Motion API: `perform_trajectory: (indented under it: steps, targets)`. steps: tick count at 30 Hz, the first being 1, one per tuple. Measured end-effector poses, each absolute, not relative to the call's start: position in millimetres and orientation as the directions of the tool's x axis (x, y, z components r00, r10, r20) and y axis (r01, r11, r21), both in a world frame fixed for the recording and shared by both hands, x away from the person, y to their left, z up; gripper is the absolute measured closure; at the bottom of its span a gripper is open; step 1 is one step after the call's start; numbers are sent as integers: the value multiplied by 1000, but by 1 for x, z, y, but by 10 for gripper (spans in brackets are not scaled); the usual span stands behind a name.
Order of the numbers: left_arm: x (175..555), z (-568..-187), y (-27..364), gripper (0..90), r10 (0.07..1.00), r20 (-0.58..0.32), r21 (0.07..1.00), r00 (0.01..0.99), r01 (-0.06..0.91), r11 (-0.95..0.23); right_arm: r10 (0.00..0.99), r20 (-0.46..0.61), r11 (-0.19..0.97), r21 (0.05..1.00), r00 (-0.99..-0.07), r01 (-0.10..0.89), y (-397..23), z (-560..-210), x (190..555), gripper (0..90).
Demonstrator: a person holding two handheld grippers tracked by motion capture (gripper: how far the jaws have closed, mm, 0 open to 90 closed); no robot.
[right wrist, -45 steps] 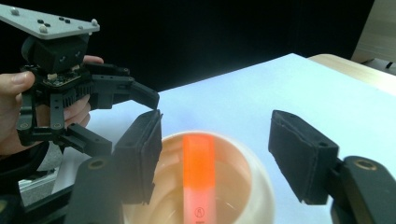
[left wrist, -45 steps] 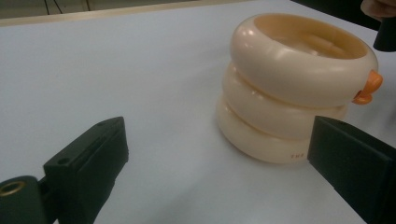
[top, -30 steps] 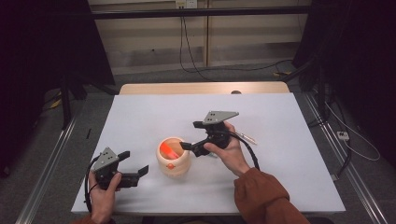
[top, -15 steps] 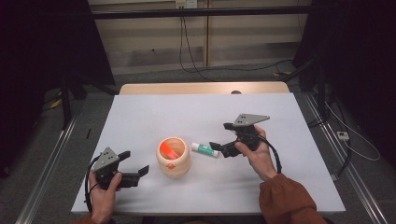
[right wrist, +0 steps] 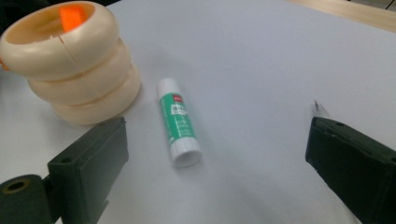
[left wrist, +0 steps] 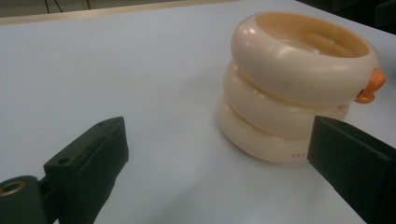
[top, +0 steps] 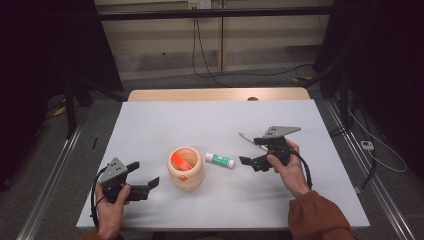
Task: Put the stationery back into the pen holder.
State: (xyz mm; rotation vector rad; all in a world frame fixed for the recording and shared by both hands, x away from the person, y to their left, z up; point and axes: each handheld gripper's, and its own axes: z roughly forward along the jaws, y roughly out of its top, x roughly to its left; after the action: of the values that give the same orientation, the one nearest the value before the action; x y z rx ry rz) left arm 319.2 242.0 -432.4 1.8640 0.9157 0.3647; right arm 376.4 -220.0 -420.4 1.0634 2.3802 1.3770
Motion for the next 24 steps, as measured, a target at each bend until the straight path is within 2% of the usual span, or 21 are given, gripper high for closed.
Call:
perform_trajectory:
  steps: [8, 15, 17, 20, 24]
  targets:
    - [319, -433, 241, 51, 728, -141, 874, 671, 430, -227, 695, 222, 266, 804, -684, 532, -232, -425, 396, 62]
    - [319, -432, 242, 50, 730, -138, 874, 670, 428, -228, 715, 175, 304, 794, -677, 526, -231, -421, 413, 89]
    - [319, -432, 242, 50, 730, -136, 875, 670, 428, -229, 717, 194, 299, 782, -670, 546, -233, -419, 419, 116]
    - [319, -432, 242, 50, 727, -134, 874, 673, 426, -234, 734, 176, 302, 780, -655, 548, -236, -419, 427, 89]
    - [319, -432, 242, 50, 729, -133, 874, 672, 426, -233, 736, 155, 350, 746, -658, 567, -235, -424, 437, 112]
